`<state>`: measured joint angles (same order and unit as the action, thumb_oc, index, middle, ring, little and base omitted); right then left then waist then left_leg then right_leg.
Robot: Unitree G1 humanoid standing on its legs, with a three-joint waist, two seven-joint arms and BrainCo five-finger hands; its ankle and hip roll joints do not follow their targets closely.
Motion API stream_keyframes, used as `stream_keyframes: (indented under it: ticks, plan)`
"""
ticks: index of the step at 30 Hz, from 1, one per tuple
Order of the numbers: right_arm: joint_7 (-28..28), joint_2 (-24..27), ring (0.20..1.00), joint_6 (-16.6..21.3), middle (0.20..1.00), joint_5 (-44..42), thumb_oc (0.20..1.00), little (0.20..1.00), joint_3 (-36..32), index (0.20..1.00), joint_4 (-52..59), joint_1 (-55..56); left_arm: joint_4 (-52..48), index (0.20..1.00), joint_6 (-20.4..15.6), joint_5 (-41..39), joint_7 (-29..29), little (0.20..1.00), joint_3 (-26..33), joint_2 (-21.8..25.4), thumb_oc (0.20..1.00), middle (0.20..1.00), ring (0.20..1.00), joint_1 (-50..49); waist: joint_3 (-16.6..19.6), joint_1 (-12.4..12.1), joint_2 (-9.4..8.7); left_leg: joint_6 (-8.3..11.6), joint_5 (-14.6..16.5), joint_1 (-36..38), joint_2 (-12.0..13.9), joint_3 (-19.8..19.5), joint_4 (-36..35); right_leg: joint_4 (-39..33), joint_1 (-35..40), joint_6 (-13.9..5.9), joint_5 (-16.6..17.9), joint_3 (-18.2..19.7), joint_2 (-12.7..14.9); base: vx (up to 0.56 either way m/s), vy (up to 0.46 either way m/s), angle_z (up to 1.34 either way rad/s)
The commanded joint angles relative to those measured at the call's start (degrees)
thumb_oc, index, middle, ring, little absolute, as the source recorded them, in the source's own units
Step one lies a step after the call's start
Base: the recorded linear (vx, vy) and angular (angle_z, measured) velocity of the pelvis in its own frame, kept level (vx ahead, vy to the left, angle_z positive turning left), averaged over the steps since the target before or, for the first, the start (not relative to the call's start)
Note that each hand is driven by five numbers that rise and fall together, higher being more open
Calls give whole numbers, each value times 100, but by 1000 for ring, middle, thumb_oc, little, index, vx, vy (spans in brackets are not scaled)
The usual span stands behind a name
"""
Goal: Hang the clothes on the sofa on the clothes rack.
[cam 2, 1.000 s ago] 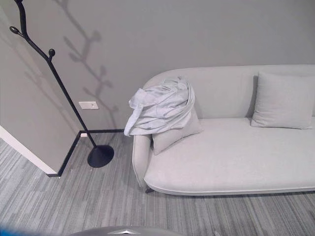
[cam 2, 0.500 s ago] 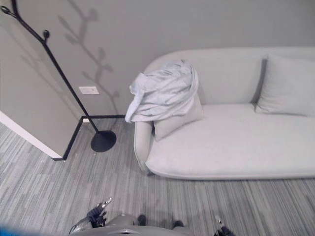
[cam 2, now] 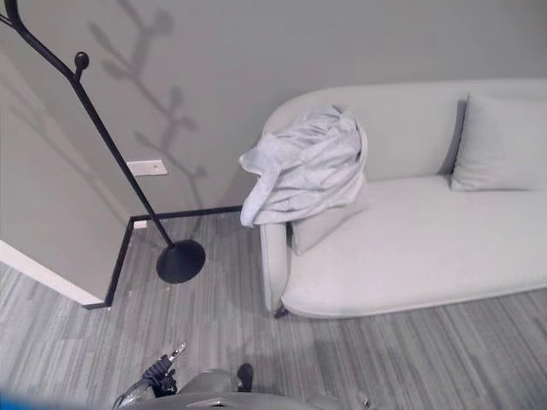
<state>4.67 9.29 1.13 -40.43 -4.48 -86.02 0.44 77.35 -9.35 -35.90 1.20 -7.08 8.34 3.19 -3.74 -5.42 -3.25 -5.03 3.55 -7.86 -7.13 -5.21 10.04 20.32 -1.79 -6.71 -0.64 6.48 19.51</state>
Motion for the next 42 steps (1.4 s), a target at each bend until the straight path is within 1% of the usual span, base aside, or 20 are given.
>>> stream_keyframes:
  ticks: [1, 2, 5, 7, 8, 9, 11, 12, 13, 16, 17, 18, 20, 23, 27, 35, 37, 39, 41, 42]
  plan:
    - [13, 266, 1000, 152, 1000, 39, 1000, 1000, -29, 1000, 258, -211, -3, 1000, 30, 531, 3, 1000, -8, -1, 1000, 1000, 1000, -227, -139, -42, 146, 432, -596, -114, 356, -817, -1048, -93, 505, -107, 1914, -149, 348, 246, 558, -19]
    - [21, 254, 1000, 195, 1000, 54, 1000, 1000, 36, 1000, 307, -243, 44, 1000, 26, 615, 28, 1000, -30, 42, 1000, 1000, 1000, -272, -194, 5, 225, 367, -556, 52, 366, -857, -1086, 94, 339, -47, 1950, -121, 281, 166, 318, -4]
    - [116, 253, 1000, 359, 1000, -34, 1000, 1000, 91, 1000, 582, -259, 9, 1000, 21, 682, 91, 1000, 36, 112, 1000, 1000, 1000, -309, -279, 150, 349, 261, -428, 482, 351, -924, -1266, 10, -86, 36, 1210, -157, -261, 208, 218, 9]
    - [277, 269, 1000, 490, 1000, 179, 1000, 1000, 188, 1000, 886, -343, -83, 1000, -6, 662, 183, 1000, 125, 157, 1000, 1000, 1000, -311, -321, 160, 350, 264, -355, 569, 327, -854, -1272, -569, -170, -49, 949, -347, -409, 216, 44, 9]
    - [616, 317, 1000, 642, 1000, 512, 1000, 1000, 260, 1000, 1603, -454, -288, 1000, -47, 795, 370, 1000, 107, 207, 1000, 1000, 1000, -286, -412, 262, 339, 239, -252, 734, 300, -832, -1270, -1282, -392, -149, 836, -552, -622, 193, -6, 1]
    - [639, 309, 1000, 629, 1000, 525, 1000, 1000, 260, 1000, 1634, -437, -297, 1000, -41, 800, 376, 1000, 108, 206, 1000, 1000, 1000, -294, -422, 268, 352, 242, -234, 762, 317, -839, -1274, -1298, -355, -143, 831, -567, -637, 261, 5, -12]
    - [1163, 608, 1000, 728, 1000, 1489, 1000, 1000, 364, 1000, 3584, -259, -937, 1000, -106, 753, 594, 1000, 190, 219, 1000, 1000, 1000, -330, -602, 451, 316, 177, -76, 1051, 186, -935, -1245, -1904, -752, -321, 1014, -360, -1015, 184, 19, 4]
    - [1164, 607, 1000, 725, 1000, 1491, 1000, 1000, 364, 1000, 3588, -256, -938, 1000, -105, 753, 594, 1000, 189, 218, 1000, 1000, 1000, -332, -605, 449, 318, 177, -75, 1057, 189, -934, -1247, -1905, -747, -321, 1014, -360, -1018, 191, 18, 23]
    - [1589, 947, 1000, 641, 1000, 2461, 1000, 1000, 351, 1000, 4781, -147, -1526, 1000, -142, 621, 716, 1000, 299, 224, 1000, 1000, 1000, -299, -677, 550, 264, 153, -40, 1228, 100, -1075, -1295, -2103, -977, -389, 1136, -156, -1255, 183, -4, 12]
    - [1842, 1162, 1000, 495, 1000, 3195, 1000, 1000, 189, 1000, 5683, 110, -2015, 1000, -149, 681, 907, 1000, 289, 252, 1000, 1000, 1000, -279, -717, 621, 234, 163, 22, 1419, 89, -1236, -1367, -2187, -1015, -425, 1258, 7, -1419, 189, -52, 41]
    - [2129, 1368, 1000, 354, 1000, 3914, 1000, 1000, 72, 1000, 6259, 216, -2538, 1000, -141, 788, 978, 1000, 224, 287, 1000, 1000, 1000, -225, -697, 673, 155, 194, 107, 1573, 88, -1449, -1382, -2139, -1067, -476, 1410, 166, -1514, 243, -115, 49]
    - [2132, 1361, 1000, 340, 1000, 3928, 1000, 1000, 65, 1000, 6280, 230, -2553, 1000, -133, 792, 986, 1000, 219, 285, 1000, 1000, 1000, -234, -698, 679, 162, 196, 109, 1580, 96, -1460, -1385, -2134, -1060, -474, 1404, 154, -1517, 337, -186, 3]
    - [2374, 1497, 1000, 25, 1000, 4732, 1000, 1000, -141, 1000, 6842, 481, -2964, 1000, -71, 910, 1067, 1000, 66, 310, 1000, 1000, 1000, -143, -568, 702, 7, 364, 262, 1774, 211, -1811, -1349, -1962, -845, -320, 1240, 354, -1492, 337, -229, 40]
    - [2371, 1665, 1000, -158, 1000, 5352, 1000, 1000, -246, 1000, 7340, 638, -3232, 1000, -44, 920, 1097, 1000, -54, 245, 1000, 1000, 1000, -238, -345, 756, 43, 515, 311, 1919, 637, -1970, -1500, -1816, -703, -151, 924, 121, -1539, 251, -193, 101]
    - [2352, 1672, 1000, -209, 1000, 5511, 1000, 1000, -328, 1000, 7613, 766, -3346, 1000, 49, 1101, 1051, 1000, -291, 202, 1000, 1000, 1000, -406, -214, 815, 88, 670, 290, 1850, 946, -2120, -1504, -1923, -480, -42, 740, -258, -1565, 136, -120, 64]
    - [2072, 1965, 1000, -249, 1000, 5424, 1000, 1000, 1, 1000, 6966, 299, -3277, 1000, 127, 1128, 954, 1000, -153, 216, 1000, 1000, 1000, -759, -147, 663, 153, 768, 266, 1643, 1010, -2014, -1504, -2188, -383, -14, 727, -411, -1511, 52, -26, 22]
    - [2086, 2457, 1000, -175, 1000, 5885, 1000, 1000, 72, 1000, 7161, 13, -3160, 1000, 64, 1214, 948, 1000, -101, 245, 1000, 1000, 1000, -777, -199, 614, 182, 776, 260, 1578, 1006, -1972, -1504, -2154, -440, -8, 708, -382, -1485, 19, 31, -9]
    - [2086, 2462, 1000, -175, 1000, 5887, 1000, 1000, 74, 1000, 7159, 6, -3154, 1000, 60, 1215, 948, 1000, -97, 237, 1000, 1000, 1000, -770, -200, 616, 188, 776, 261, 1575, 1007, -1971, -1504, -2150, -445, -8, 707, -380, -1486, 10, 23, -22]
    - [2016, 3033, 1000, -125, 1000, 6721, 1000, 1000, 135, 1000, 7418, -42, -3078, 1000, 5, 1259, 893, 1000, -49, 248, 1000, 1000, 1000, -805, -225, 592, 190, 784, 264, 1539, 1008, -1961, -1504, -2171, -455, -6, 688, -376, -1461, 20, 26, -24]
    - [2011, 3038, 1000, -126, 1000, 6732, 1000, 1000, 129, 1000, 7426, -37, -3073, 1000, 1, 1260, 891, 1000, -50, 238, 1000, 1000, 1000, -803, -224, 593, 200, 784, 265, 1539, 1009, -1961, -1504, -2171, -455, -6, 687, -377, -1462, 21, 19, -9]
